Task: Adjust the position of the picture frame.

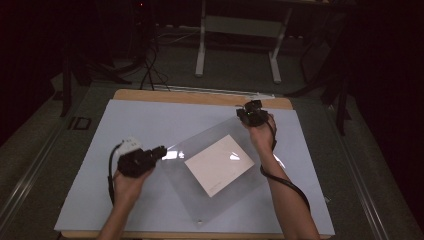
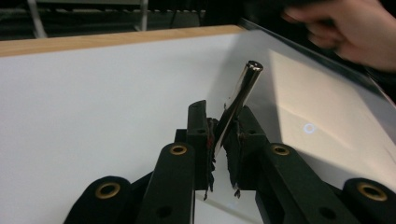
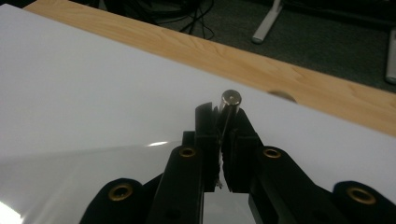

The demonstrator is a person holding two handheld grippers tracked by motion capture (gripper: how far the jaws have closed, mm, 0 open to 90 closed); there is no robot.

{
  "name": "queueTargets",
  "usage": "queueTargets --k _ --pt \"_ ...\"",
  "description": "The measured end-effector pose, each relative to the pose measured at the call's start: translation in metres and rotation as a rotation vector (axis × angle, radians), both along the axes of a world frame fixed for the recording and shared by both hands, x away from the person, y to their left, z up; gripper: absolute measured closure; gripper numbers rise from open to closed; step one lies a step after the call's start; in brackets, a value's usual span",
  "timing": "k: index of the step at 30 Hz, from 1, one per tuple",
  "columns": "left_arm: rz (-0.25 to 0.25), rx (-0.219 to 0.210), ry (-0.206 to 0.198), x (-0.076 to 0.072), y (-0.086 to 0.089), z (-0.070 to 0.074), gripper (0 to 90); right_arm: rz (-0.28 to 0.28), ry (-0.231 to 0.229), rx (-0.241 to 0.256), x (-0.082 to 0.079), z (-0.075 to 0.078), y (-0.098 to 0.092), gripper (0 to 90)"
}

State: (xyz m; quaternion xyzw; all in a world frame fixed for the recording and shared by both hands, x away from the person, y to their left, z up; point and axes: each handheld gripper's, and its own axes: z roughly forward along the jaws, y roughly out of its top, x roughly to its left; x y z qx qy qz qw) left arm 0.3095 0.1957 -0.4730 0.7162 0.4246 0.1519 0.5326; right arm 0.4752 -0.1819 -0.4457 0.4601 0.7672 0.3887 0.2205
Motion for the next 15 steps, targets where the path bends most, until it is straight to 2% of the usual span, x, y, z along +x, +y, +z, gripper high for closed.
queueTargets --k 1,2,4,5,7,8,9,10,12,13,14,15 --pt "-0.001 0.001 0.013 0.011 0.007 0.002 80.3 -0.005 -0.002 0.008 -0.005 0.000 -0.003 86.1" --pt "-0.001 0.001 0.013 0.011 0.007 0.002 80.4 -0.012 0.002 0.022 -0.011 0.000 -0.008 86.1" --pt "-0.001 0.013 0.049 0.034 0.017 0.004 80.3 -0.018 0.018 0.031 -0.017 -0.001 -0.011 86.1" --pt "0.009 0.037 0.080 0.055 0.021 0.004 79.9 -0.034 0.031 0.034 -0.032 -0.007 -0.016 86.0" --pt "0.027 0.065 0.116 0.072 0.020 -0.002 79.6 -0.041 0.045 0.046 -0.044 -0.016 -0.021 85.8" --pt "0.027 0.065 0.116 0.072 0.020 -0.002 79.6 -0.041 0.045 0.046 -0.044 -0.016 -0.021 85.8" --pt "0.044 0.121 0.153 0.083 0.015 -0.014 79.7 -0.040 0.046 0.028 -0.056 -0.028 -0.023 85.6" --pt "0.048 0.147 0.177 0.086 0.011 -0.022 79.7 -0.038 0.050 0.022 -0.059 -0.035 -0.024 85.6" --pt "0.069 0.209 0.210 0.091 0.003 -0.037 80.6 -0.033 0.056 -0.024 -0.064 -0.050 -0.025 85.4" --pt "0.074 0.208 0.234 0.093 0.001 -0.045 81.6 -0.033 0.074 -0.032 -0.063 -0.057 -0.025 85.4" --pt "0.074 0.208 0.234 0.093 0.001 -0.045 81.7 -0.033 0.074 -0.032 -0.063 -0.057 -0.025 85.4" --pt "0.093 0.178 0.221 0.092 -0.001 -0.054 81.7 -0.039 0.098 -0.022 -0.063 -0.065 -0.027 85.5"
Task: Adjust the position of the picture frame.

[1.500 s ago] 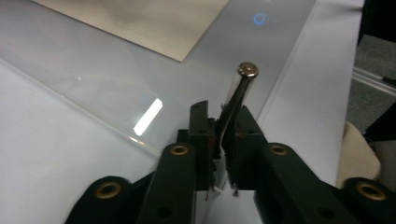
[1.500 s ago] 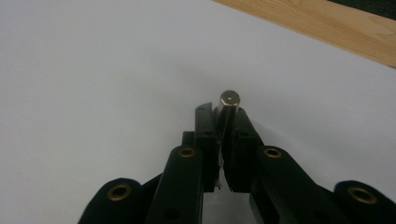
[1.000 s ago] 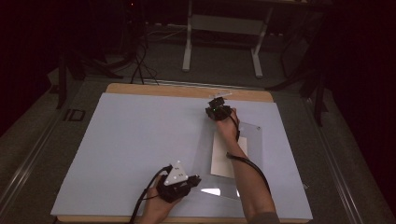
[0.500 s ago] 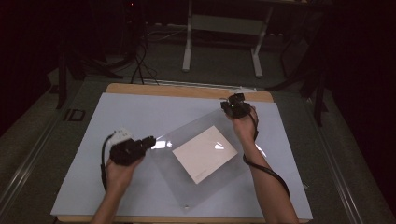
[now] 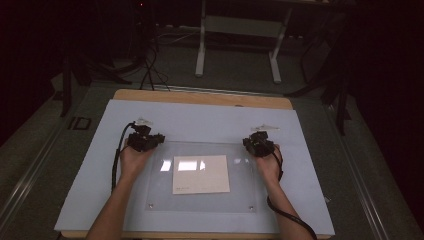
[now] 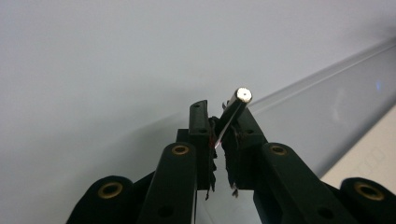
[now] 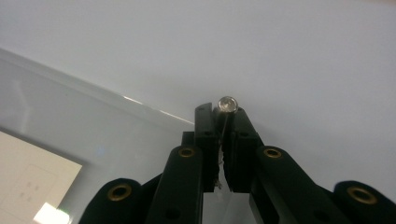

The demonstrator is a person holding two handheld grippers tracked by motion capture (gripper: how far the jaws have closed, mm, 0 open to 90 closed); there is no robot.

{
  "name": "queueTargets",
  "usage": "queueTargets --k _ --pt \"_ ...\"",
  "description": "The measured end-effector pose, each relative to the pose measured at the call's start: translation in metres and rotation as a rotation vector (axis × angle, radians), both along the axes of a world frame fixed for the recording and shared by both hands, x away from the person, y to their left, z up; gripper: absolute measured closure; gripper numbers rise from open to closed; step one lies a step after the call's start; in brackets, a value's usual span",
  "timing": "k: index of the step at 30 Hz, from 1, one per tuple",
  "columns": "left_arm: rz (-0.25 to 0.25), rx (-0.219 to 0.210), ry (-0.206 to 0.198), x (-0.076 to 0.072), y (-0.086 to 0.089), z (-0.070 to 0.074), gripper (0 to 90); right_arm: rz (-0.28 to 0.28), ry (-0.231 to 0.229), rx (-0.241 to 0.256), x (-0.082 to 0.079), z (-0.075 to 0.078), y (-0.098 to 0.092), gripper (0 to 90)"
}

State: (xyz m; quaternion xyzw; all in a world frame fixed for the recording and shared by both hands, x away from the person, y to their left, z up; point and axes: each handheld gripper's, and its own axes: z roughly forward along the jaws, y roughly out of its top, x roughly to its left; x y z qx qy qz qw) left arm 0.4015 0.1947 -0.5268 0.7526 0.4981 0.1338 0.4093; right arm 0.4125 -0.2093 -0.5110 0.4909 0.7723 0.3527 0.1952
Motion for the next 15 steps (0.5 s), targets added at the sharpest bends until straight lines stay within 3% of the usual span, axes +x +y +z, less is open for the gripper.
queueTargets --k 1,4,11,15 --pt "0.007 -0.021 0.000 0.0000 0.0010 -0.0014 81.0 -0.005 -0.003 0.016 -0.0015 -0.0103 -0.0030 85.5" --pt "0.004 -0.002 -0.004 -0.0007 0.0000 -0.0008 81.2 -0.008 -0.012 0.004 -0.0023 -0.0102 -0.0015 85.6" --pt "0.013 -0.014 0.006 -0.0025 0.0002 -0.0005 81.1 0.007 -0.021 0.019 -0.0019 -0.0117 -0.0038 85.5" --pt "-0.028 -0.009 0.000 -0.0075 0.0023 -0.0008 81.2 0.003 -0.022 0.024 0.0022 -0.0119 -0.0039 85.4"
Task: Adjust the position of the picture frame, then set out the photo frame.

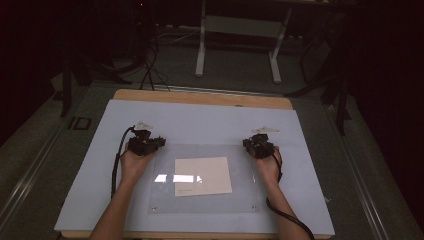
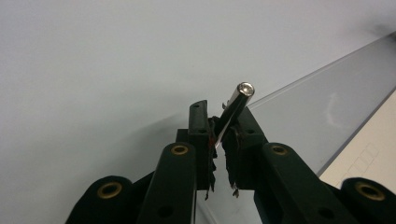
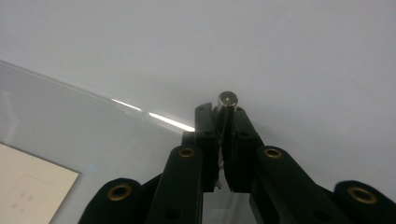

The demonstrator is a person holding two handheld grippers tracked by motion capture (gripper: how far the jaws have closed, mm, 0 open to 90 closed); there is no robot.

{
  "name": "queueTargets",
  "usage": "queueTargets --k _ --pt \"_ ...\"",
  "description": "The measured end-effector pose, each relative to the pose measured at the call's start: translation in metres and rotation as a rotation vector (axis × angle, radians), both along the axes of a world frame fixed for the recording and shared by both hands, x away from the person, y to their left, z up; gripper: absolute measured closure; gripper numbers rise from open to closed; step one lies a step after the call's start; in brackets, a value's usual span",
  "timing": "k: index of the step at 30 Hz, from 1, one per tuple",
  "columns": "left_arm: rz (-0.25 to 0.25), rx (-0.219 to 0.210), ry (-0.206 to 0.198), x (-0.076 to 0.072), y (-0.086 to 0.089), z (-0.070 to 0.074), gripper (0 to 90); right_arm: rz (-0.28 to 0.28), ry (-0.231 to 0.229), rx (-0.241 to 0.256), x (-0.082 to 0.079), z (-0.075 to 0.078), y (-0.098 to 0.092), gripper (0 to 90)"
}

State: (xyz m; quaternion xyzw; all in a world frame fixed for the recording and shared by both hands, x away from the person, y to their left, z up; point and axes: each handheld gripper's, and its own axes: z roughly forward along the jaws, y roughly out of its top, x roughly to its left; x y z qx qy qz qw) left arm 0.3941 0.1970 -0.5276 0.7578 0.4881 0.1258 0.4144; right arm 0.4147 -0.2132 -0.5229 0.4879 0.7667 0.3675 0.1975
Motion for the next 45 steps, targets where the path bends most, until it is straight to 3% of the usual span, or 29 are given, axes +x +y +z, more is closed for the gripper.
queueTargets --k 5,12,18,20,23,29,35,39,45 --pt "-0.003 -0.022 -0.008 0.001 0.000 -0.003 80.4 -0.014 -0.006 -0.015 -0.003 0.000 0.002 85.5" --pt "-0.001 -0.019 -0.012 0.001 0.000 -0.003 80.6 -0.015 -0.010 -0.013 -0.006 0.000 0.001 85.5" --pt "0.040 -0.053 0.009 0.001 0.001 -0.003 75.5 0.000 -0.005 -0.009 -0.006 0.000 0.000 85.3" --pt "0.044 -0.076 -0.005 -0.003 0.004 -0.002 68.6 0.003 -0.001 0.000 -0.005 -0.001 -0.001 85.1" --pt "0.050 -0.083 -0.043 -0.010 0.007 0.004 65.2 0.008 -0.004 0.007 -0.005 -0.001 -0.002 84.9" --pt "0.069 -0.089 -0.074 -0.017 0.012 0.007 60.7 0.007 -0.010 0.008 -0.006 -0.003 -0.002 84.7" --pt "0.068 -0.106 -0.094 -0.022 0.014 0.005 59.6 0.008 -0.012 0.023 -0.006 -0.004 -0.003 84.3" --pt "0.076 -0.101 -0.138 -0.029 0.018 0.006 58.9 0.016 -0.005 0.032 -0.005 -0.005 -0.005 83.9" --pt "0.081 -0.117 -0.183 -0.033 0.023 0.006 65.8 0.016 -0.005 0.050 -0.005 -0.007 -0.006 83.3"
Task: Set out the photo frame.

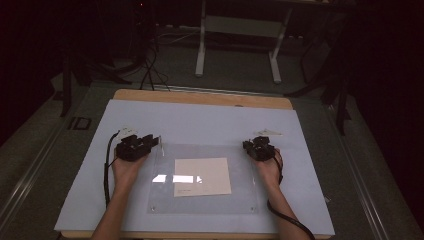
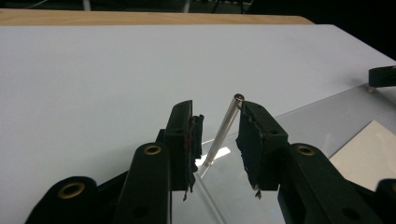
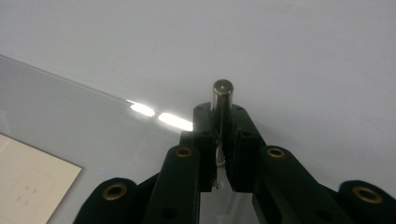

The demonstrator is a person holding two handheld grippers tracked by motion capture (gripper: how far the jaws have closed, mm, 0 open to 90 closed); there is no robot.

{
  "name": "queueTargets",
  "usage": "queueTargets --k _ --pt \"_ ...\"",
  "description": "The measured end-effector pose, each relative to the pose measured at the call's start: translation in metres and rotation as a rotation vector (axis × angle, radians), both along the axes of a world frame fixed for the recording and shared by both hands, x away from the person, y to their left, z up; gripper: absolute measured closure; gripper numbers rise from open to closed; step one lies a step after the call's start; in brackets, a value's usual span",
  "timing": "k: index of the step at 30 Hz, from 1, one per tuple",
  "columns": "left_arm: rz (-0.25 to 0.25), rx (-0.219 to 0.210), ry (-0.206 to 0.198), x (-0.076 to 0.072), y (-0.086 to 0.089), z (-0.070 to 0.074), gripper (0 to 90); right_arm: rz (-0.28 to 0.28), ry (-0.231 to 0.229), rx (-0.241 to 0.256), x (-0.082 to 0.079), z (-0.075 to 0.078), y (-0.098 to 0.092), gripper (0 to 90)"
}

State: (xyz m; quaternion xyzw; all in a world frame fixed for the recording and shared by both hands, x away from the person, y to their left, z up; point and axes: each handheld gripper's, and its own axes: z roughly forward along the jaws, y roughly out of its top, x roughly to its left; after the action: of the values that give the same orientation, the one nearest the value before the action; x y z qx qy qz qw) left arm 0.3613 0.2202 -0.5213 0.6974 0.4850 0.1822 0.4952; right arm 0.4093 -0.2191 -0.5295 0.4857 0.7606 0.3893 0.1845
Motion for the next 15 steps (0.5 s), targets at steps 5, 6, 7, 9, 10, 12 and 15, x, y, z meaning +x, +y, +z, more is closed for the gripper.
queueTargets --k 5,6,7,9,10,12,15 --pt "-0.011 0.005 -0.011 0.001 -0.003 -0.001 72.5 0.000 0.006 0.014 0.000 -0.003 -0.001 82.8" --pt "-0.013 -0.003 -0.010 0.001 -0.004 -0.001 74.7 0.000 0.007 0.015 0.000 -0.003 -0.002 82.7" --pt "-0.021 -0.009 -0.013 0.001 -0.004 -0.002 77.6 0.002 0.008 0.016 0.000 -0.003 -0.002 82.5" --pt "-0.023 -0.007 -0.017 0.001 -0.007 -0.002 78.0 0.007 0.010 0.023 0.001 -0.004 -0.003 82.1" --pt "-0.023 -0.003 -0.024 0.001 -0.009 -0.001 77.1 0.008 0.013 0.026 0.001 -0.004 -0.003 82.1" --pt "-0.031 0.021 -0.034 0.001 -0.013 -0.001 73.4 0.010 0.012 0.022 0.001 -0.004 -0.003 82.1" --pt "-0.027 0.030 -0.034 0.004 -0.017 -0.003 75.0 0.010 0.012 0.025 0.000 -0.005 -0.003 82.1"
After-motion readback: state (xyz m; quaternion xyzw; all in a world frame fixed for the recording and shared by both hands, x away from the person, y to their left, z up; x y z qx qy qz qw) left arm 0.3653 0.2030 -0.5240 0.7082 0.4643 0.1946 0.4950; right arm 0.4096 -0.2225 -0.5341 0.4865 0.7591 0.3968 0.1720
